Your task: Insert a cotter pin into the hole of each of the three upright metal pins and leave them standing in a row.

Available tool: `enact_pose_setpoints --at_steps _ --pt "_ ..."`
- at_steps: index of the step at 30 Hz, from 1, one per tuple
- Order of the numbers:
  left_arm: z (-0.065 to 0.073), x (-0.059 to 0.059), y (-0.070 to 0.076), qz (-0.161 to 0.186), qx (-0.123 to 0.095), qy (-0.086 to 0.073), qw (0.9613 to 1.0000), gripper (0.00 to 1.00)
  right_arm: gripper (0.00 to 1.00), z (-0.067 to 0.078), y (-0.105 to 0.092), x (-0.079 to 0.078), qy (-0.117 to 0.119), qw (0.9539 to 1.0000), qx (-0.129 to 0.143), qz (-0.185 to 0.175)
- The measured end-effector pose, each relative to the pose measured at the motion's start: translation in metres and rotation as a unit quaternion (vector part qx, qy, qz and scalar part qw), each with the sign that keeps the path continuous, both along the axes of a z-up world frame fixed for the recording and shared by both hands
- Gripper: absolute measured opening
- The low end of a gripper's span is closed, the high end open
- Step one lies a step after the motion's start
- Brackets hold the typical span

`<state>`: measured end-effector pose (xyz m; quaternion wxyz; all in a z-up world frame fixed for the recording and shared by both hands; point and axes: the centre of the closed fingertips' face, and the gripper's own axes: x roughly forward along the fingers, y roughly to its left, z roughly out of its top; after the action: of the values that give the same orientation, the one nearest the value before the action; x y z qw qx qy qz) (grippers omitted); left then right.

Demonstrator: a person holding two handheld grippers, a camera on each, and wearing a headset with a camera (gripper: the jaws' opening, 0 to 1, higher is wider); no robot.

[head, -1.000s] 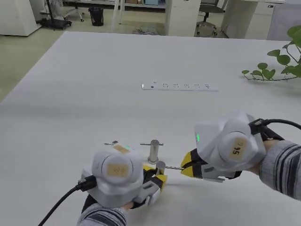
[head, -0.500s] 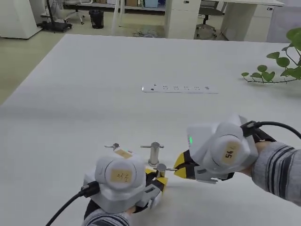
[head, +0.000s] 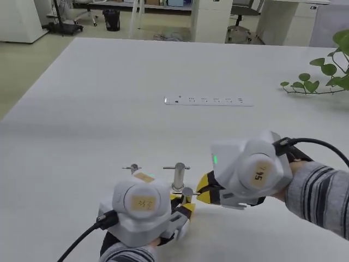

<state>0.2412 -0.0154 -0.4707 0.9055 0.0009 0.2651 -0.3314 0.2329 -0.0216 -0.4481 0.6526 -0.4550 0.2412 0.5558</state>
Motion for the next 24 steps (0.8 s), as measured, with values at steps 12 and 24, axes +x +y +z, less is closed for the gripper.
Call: enact_pose_setpoints --at_steps 12,24 --pt "-0.0009 0.0007 0.0002 0.008 0.004 -0.001 1.0000 0.11 0.00 0.0001 0.0056 0.0005 -0.002 1.0000 -0.003 0.004" --pt "-0.0014 0.0007 0.0000 0.014 -0.002 0.004 0.9999 0.11 0.01 0.0007 0.0036 -0.0002 0.016 0.9993 0.019 -0.027"
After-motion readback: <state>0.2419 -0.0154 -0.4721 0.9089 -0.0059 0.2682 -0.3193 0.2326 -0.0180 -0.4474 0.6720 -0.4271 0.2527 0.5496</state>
